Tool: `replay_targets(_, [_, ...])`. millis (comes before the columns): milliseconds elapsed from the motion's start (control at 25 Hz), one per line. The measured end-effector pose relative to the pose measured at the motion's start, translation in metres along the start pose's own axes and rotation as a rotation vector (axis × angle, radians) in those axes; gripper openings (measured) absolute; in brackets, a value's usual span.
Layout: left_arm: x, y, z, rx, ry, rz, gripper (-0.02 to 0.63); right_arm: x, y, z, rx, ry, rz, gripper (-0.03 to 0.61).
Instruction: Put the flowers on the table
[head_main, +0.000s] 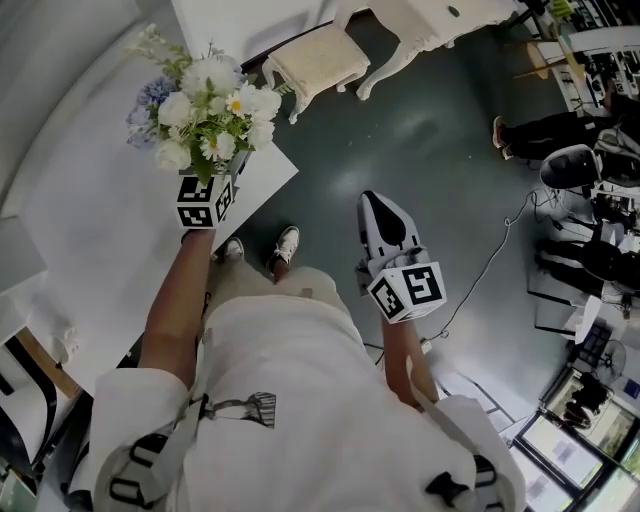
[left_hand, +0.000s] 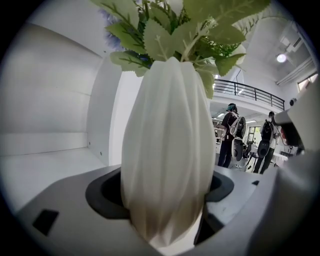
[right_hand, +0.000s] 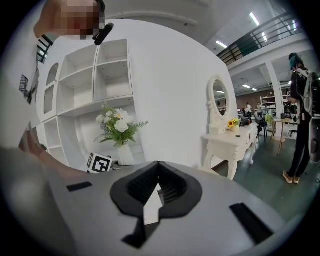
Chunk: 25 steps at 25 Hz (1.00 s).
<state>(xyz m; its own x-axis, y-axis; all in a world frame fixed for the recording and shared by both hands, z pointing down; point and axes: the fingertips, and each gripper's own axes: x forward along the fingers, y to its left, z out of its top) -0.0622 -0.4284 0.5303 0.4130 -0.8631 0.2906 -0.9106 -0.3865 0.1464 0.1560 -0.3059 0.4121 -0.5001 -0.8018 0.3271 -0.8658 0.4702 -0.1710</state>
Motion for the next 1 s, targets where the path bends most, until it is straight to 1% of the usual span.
replay_targets(440, [0.006,-0.002,0.005,0.025,-0.020,-0.027,0.396,-0.013,0.017,0.007,-0.013,0.023,-0.037,0.011])
replay_targets(640, [0.007,0.003,-0.002,0.035,-0.022,-0.042,0.396,-0.012,0.030,0.003,-0.015,0.036,-0.045,0.011])
replay_targets(800, [0.001,-0.017,0.001,0.036,-0.038,-0.043,0.396,-0.038,0.026,0.002,-0.015,0.040,-0.054,0.011])
replay_targets(1000, [0.004,-0.016,0.010,0.097,-0.042,-0.078,0.397,-0.037,0.029,0.008,-0.007,0.031,-0.078,0.011])
